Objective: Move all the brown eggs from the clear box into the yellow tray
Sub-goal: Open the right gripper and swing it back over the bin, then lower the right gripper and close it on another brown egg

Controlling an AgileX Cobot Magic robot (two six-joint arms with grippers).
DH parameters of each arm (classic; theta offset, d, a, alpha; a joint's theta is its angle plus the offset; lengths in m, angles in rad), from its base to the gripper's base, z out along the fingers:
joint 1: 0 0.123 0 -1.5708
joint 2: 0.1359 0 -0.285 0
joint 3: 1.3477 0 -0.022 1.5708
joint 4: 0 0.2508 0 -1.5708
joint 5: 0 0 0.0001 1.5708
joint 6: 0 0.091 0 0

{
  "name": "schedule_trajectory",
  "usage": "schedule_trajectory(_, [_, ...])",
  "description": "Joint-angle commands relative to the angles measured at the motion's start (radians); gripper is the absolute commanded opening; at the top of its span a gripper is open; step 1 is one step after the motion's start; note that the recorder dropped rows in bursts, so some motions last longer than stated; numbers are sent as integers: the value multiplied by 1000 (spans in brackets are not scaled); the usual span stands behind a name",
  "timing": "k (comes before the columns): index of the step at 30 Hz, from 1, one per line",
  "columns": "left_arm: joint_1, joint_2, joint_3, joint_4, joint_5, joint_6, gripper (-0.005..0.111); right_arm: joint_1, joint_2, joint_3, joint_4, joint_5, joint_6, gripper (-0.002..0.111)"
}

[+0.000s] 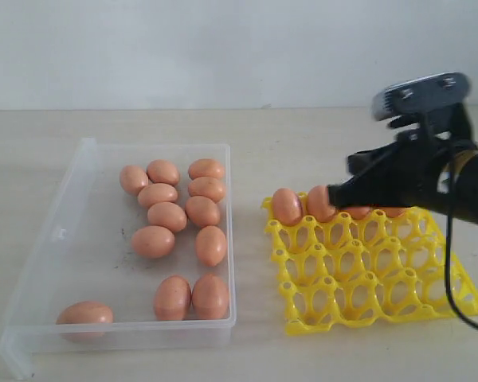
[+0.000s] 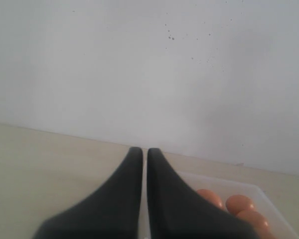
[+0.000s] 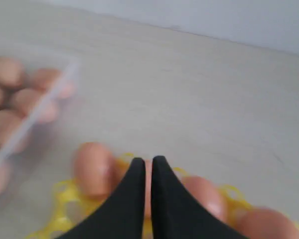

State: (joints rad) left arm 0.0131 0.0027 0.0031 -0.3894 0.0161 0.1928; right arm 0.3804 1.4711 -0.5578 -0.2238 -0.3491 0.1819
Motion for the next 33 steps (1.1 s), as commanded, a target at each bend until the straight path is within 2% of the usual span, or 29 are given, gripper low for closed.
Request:
schedule_trajectory(1, [1, -3, -3, -11, -16, -7, 4, 244, -6, -37, -583, -79, -35, 0])
schedule_trajectory(3, [1, -3, -3, -11, -16, -7, 4, 307, -3, -93, -581, -83, -136, 0])
schedule_trajectory(5, [1, -3, -3, -11, -16, -7, 4, 353, -3, -152, -571, -76, -134, 0])
schedule_trajectory(7, [1, -3, -3, -11, -16, -7, 4, 409, 17, -238, -571, 70, -122, 0])
schedule_trajectory(9, [1, -3, -3, -11, -16, -7, 4, 508, 70, -342, -609, 375, -172, 0])
schedule_trajectory(11, [1, -3, -3, -11, -16, -7, 4, 562, 103, -376, -638, 496, -277, 0])
schedule_trajectory(14, [1, -3, -3, -11, -16, -7, 4, 624, 159, -425, -702, 563, -406, 0])
schedule_trajectory(18, [1, -3, -3, -11, -16, -7, 4, 640, 236, -508, -782, 566, -350, 0])
schedule_trajectory(20, [1, -3, -3, -11, -16, -7, 4, 640, 322, -630, -767, 698, -109, 0])
schedule_trajectory(21, [1, -3, -3, -11, -16, -7, 4, 640, 393, -736, -719, 833, 19, 0])
schedule_trajectory(22, [1, -3, -3, -11, -16, -7, 4, 637, 425, -797, -662, 903, 27, 0])
schedule_trajectory(24, [1, -3, -3, -11, -16, -7, 4, 611, 505, -976, -360, 1041, -149, 0])
schedule_trajectory(25, [1, -3, -3, -11, -16, -7, 4, 579, 558, -1097, -72, 1153, -350, 0])
schedule_trajectory(26, [1, -3, -3, -11, -16, -7, 4, 563, 580, -1143, 38, 1219, -441, 1])
schedule_trajectory(27, [1, -3, -3, -11, -16, -7, 4, 524, 636, -1246, 252, 1337, -559, 7])
schedule_trajectory(28, [1, -3, -3, -11, -16, -7, 4, 501, 679, -1322, 373, 1404, -603, 19])
schedule_trajectory(29, [1, -3, -3, -11, -16, -7, 4, 496, 698, -1354, 396, 1426, -624, 27])
schedule_trajectory(30, [1, -3, -3, -11, -16, -7, 4, 496, 726, -1397, 398, 1462, -675, 44])
schedule_trajectory(32, [1, -3, -3, -11, -16, -7, 4, 511, 748, -1419, 391, 1495, -807, 56])
schedule_trajectory(33, [1, -3, -3, -11, -16, -7, 4, 515, 752, -1419, 386, 1497, -847, 55])
